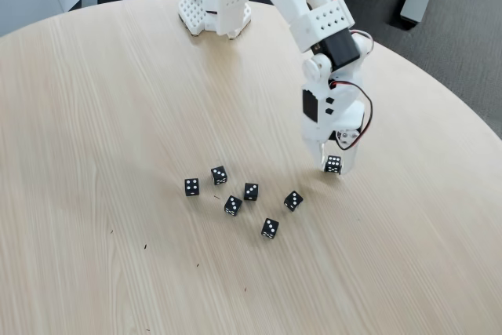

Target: Pick up the dice with number 6

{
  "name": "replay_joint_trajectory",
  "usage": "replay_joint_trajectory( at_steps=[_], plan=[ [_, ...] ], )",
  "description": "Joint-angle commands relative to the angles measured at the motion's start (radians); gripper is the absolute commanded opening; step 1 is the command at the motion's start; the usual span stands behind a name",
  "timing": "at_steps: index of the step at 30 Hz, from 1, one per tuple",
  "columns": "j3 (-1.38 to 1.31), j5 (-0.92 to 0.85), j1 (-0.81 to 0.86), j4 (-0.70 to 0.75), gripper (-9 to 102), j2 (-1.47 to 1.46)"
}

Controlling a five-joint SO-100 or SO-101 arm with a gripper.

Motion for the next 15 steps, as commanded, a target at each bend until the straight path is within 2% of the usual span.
replay_joint_trajectory(
  at_steps=[1, 15],
  plan=[
    [0.005, -0.008, 0.002, 0.008, 1, 0.015],
    [-0.008, 0.035, 0.041, 0.025, 0, 0.078]
  ],
)
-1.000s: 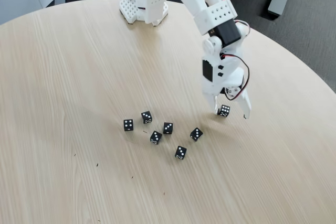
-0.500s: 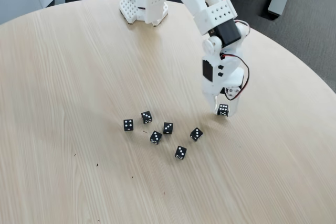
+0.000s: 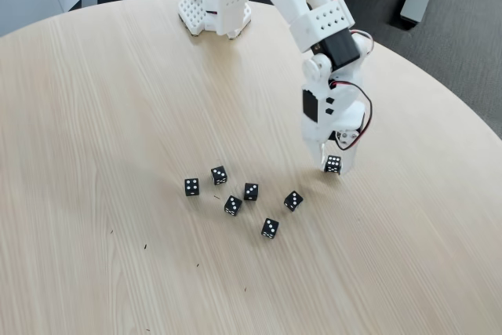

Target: Pick up the dice with number 6

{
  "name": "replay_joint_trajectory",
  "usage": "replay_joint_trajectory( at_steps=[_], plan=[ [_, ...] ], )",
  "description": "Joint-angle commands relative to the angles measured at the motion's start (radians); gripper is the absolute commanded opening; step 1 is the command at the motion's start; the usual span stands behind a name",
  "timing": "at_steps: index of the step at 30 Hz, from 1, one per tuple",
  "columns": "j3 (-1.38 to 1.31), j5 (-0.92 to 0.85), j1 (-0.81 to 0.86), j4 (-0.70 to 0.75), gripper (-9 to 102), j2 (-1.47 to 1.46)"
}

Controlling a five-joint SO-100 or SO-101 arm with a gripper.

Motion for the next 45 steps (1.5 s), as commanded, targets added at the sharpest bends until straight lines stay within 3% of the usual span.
replay_joint_trajectory(
  at_steps=[1, 13, 27, 36, 45],
  plan=[
    [-0.009, 0.005, 0.037, 0.031, 0, 0.094],
    [0.009, -0.187, 0.224, 0.209, 0, 0.575],
    [0.054, -0.477, 0.383, 0.563, 0, 1.154],
    [0.423, -0.614, 0.385, 0.577, 0, 1.566],
    [0.816, -0.732, 0.433, 0.566, 0, 1.761]
  ],
)
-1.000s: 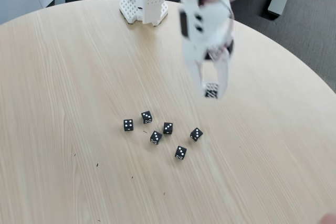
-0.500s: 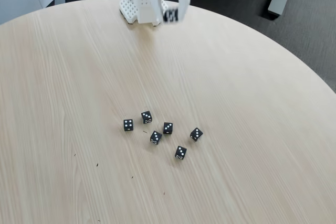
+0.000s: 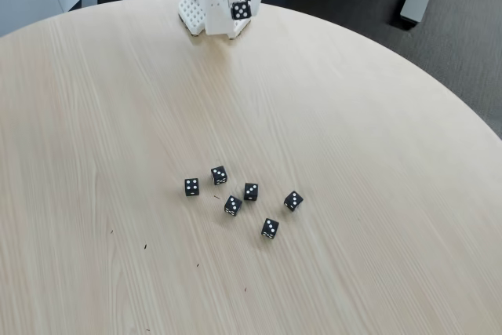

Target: Pick up the dice with number 6

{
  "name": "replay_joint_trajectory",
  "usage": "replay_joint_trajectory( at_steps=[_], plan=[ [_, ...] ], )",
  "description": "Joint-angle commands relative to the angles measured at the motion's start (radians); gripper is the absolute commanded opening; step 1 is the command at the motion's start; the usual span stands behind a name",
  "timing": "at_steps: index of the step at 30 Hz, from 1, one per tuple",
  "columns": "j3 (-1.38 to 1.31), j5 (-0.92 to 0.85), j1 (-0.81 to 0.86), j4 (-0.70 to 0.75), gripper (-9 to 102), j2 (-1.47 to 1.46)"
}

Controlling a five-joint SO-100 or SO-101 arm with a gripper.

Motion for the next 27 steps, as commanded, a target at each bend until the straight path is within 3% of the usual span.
replay_joint_trajectory(
  at_steps=[1, 14, 22, 27],
  plan=[
    [0.087, -0.055, 0.044, -0.014, 0, 0.023],
    [0.58, -0.245, 0.097, -0.373, 0, 0.114],
    [0.607, -0.21, 0.097, -0.365, 0, 0.127],
    [0.607, -0.173, 0.098, -0.242, 0, 0.127]
  ],
)
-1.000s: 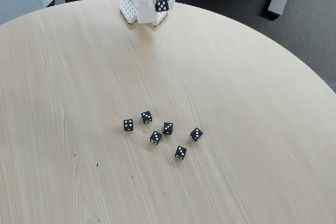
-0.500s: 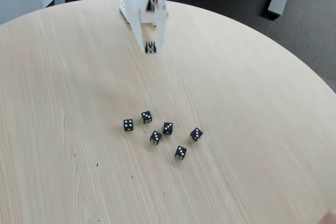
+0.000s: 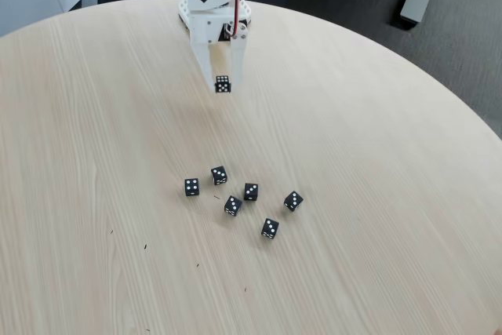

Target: Pick up the dice with number 6

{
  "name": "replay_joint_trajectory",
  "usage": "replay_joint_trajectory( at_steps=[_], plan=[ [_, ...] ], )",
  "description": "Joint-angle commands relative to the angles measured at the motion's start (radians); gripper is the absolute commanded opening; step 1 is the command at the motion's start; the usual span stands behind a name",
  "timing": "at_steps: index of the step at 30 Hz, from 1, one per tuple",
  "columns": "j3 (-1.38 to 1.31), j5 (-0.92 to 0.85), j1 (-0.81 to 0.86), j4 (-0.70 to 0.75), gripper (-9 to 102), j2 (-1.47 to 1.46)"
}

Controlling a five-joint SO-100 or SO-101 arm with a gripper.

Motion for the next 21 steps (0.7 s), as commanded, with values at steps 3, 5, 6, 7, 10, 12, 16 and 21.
replay_joint_trajectory(
  at_steps=[3, 5, 6, 7, 10, 12, 16, 21],
  plan=[
    [-0.006, 0.04, 0.017, 0.067, 0, 0.009],
    [-0.006, 0.038, 0.029, 0.067, 0, 0.009],
    [-0.006, 0.034, 0.035, 0.069, 0, 0.009],
    [-0.005, 0.031, 0.038, 0.069, 0, 0.009],
    [-0.003, 0.046, 0.041, 0.069, 0, 0.009],
    [-0.002, 0.074, 0.063, 0.069, 0, 0.009],
    [0.006, 0.04, 0.149, 0.069, 0, 0.009],
    [0.006, 0.031, 0.149, 0.072, 0, 0.009]
  ],
)
